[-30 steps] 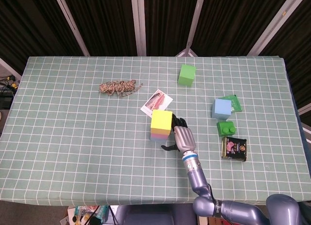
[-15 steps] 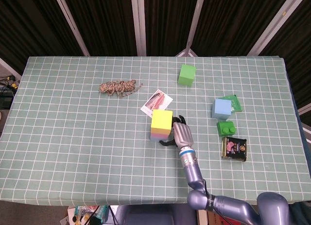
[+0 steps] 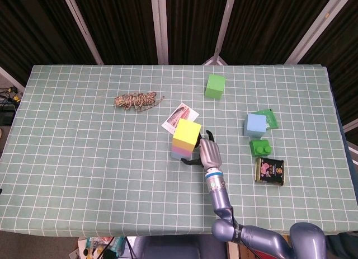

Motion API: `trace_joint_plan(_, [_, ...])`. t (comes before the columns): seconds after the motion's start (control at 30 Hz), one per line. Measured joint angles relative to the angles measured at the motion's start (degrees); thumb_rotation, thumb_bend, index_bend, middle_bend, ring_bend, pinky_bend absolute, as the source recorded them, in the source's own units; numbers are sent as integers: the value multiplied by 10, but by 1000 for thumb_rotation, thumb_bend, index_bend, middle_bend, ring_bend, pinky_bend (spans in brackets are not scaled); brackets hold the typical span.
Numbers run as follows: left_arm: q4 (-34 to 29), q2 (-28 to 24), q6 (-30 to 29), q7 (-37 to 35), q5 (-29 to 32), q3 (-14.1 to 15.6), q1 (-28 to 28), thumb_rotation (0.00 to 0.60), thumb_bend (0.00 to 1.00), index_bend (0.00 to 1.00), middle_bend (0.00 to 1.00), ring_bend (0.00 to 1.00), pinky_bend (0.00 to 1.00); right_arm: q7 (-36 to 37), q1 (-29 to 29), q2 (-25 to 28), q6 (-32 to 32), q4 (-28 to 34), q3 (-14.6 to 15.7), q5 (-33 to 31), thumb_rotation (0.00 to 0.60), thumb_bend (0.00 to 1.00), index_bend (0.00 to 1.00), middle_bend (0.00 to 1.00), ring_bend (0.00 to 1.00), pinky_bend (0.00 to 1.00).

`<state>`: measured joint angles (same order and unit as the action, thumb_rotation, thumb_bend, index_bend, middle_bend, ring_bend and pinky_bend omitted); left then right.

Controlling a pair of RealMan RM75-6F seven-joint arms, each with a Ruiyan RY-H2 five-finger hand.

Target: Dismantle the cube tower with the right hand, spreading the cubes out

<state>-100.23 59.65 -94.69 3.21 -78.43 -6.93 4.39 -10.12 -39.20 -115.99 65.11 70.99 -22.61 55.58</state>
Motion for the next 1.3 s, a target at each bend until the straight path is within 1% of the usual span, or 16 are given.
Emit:
trace_joint_plan(0.13, [0, -1, 1, -1, 0, 0, 0, 600, 193, 211, 0, 0, 80, -7, 1, 4, 9, -6, -3, 8, 600, 349, 131, 707, 464, 20])
trace_joint_plan(0.23, [-1, -1, -1, -3, -1, 1, 0, 600, 193, 212, 0, 0, 80, -35, -1, 13, 15, -5, -8, 4, 600, 350, 131, 707, 464, 20])
trace_joint_plan(0.37, [0, -2, -4, -9, -1, 0, 2, 600, 193, 213, 0, 0, 80, -99, -6, 33, 30, -3, -11, 3, 600, 352, 131, 707, 464, 20])
trace_joint_plan(0.5, [0, -3, -4, -11, 1, -1, 2, 600, 193, 213, 0, 0, 80, -171, -10, 64, 48, 4, -10, 5, 600, 352, 131, 707, 464, 20])
trace_joint_plan(0.67, [0, -2, -4, -8, -5, 2, 2, 600, 193, 214, 0, 0, 80, -210, -14, 75, 90, -6, 11, 45, 600, 353, 131, 707, 464, 21])
trace_joint_plan(0.87, [0, -2, -5, -10, -3, 1, 3, 600, 193, 214, 0, 0, 80, -236, -19, 48, 145, -55, 49, 117, 600, 354, 131, 707, 464, 20])
trace_joint_plan(1.0, [1, -4, -5, -15, -2, 0, 3, 600, 193, 224, 0, 0, 80, -240, -17, 35, 160, -43, 65, 137, 600, 355, 131, 707, 464, 20])
trace_joint_plan(1.1, [2, -6, -5, -19, -4, 1, 4, 600, 193, 224, 0, 0, 80, -258, -15, 29, 172, -38, 79, 160, 600, 356, 131, 707, 464, 21])
trace_joint_plan(1.2, [2, -8, -6, -24, -3, 0, 5, 600, 193, 225, 0, 0, 80, -281, -14, 19, 178, -46, 85, 173, 600, 357, 131, 707, 464, 21])
trace_joint_plan(1.3, [3, -8, -7, -26, 0, -2, 6, 600, 193, 225, 0, 0, 80, -285, -14, 11, 173, -58, 79, 169, 600, 357, 131, 707, 464, 21])
